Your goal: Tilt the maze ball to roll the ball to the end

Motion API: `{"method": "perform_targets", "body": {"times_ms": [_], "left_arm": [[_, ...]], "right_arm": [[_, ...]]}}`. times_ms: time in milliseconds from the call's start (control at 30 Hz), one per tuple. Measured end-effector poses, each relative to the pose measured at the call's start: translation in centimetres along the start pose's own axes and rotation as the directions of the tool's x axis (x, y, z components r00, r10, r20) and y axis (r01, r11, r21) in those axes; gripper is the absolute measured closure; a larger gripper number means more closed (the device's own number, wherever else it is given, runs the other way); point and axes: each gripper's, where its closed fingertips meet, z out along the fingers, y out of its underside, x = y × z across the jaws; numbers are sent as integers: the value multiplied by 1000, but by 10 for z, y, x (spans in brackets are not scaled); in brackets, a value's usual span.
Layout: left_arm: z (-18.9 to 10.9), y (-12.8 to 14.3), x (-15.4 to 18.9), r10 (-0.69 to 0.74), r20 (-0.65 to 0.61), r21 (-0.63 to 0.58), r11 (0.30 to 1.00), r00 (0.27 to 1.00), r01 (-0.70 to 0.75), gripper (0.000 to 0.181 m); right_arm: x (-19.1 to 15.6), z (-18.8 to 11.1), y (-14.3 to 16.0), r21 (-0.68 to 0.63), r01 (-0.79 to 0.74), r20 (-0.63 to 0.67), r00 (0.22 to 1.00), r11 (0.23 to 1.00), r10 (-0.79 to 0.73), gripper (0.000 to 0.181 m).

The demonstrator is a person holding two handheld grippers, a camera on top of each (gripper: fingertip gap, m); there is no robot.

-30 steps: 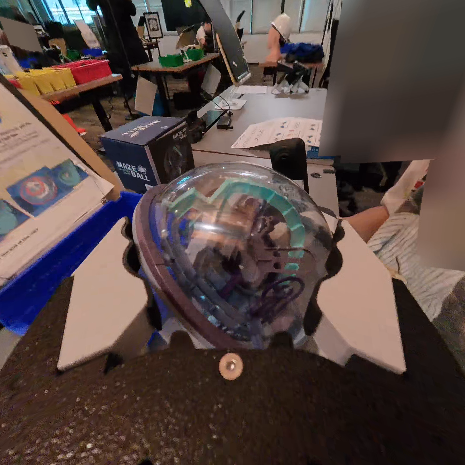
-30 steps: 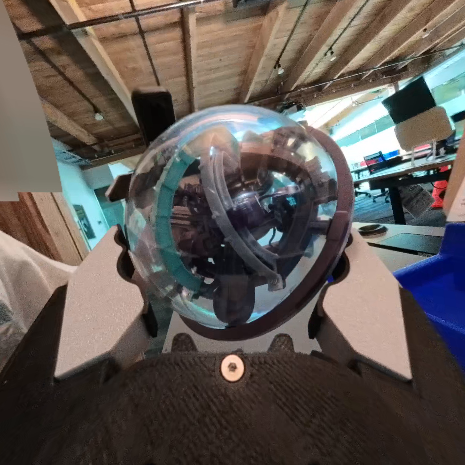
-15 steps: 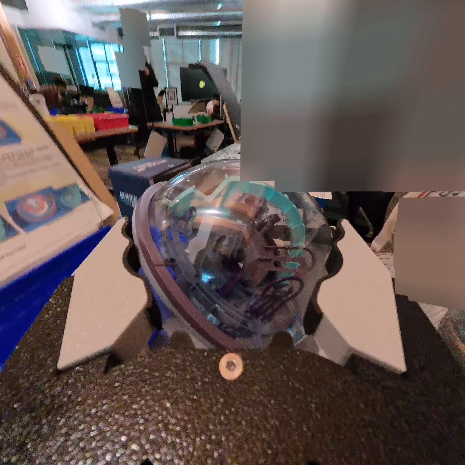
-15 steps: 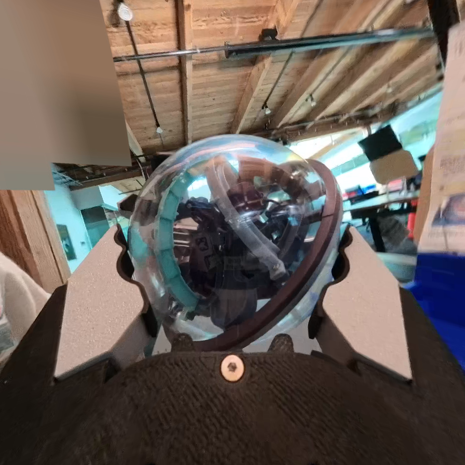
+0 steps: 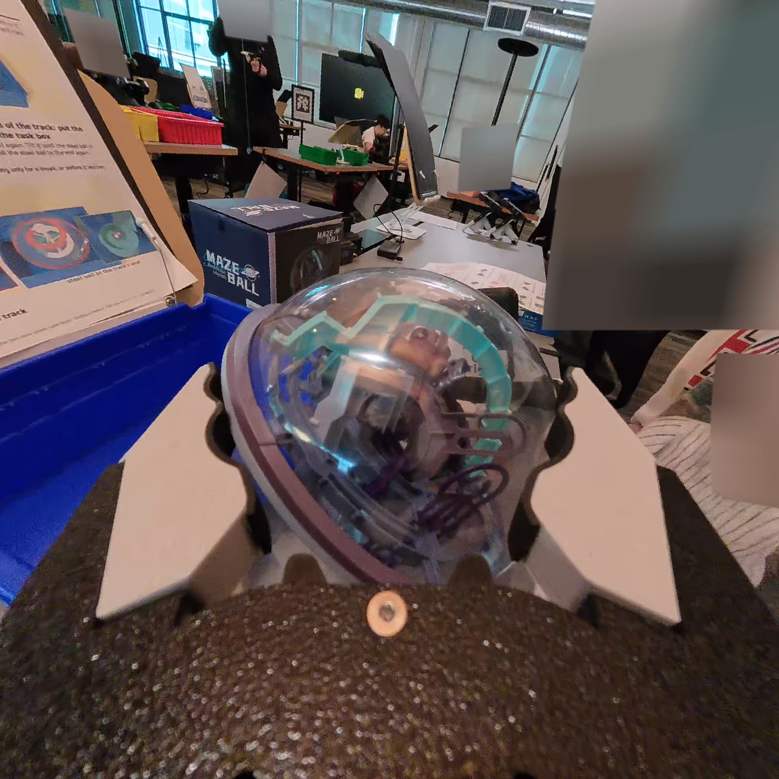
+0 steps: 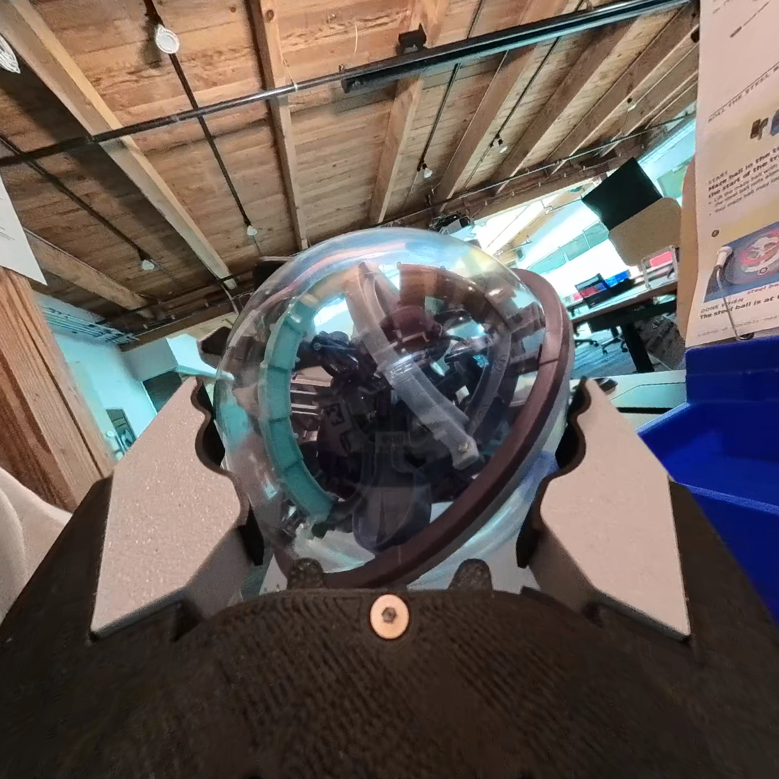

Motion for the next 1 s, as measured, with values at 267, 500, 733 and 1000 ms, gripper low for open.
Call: {"method": "perform_targets", "body": {"times_ms": [267, 500, 733, 1000], "left_arm": [[8, -61, 36, 242, 0, -17, 970, 970, -242, 33], [10, -45, 21, 184, -9, -39, 982, 983, -184, 33], [12, -47, 21, 201, -17, -51, 978, 979, -202, 33], [15, -57, 22, 266, -12, -100, 959, 964, -266, 34]], "right_arm": [[-38, 10, -61, 178, 134, 122, 980, 975, -157, 22], [-20, 7, -49, 224, 74, 82, 992, 972, -95, 22], [-19, 7, -52, 230, 92, 85, 990, 969, -114, 22], [-19, 10, -61, 324, 78, 118, 985, 943, -122, 22]]}}
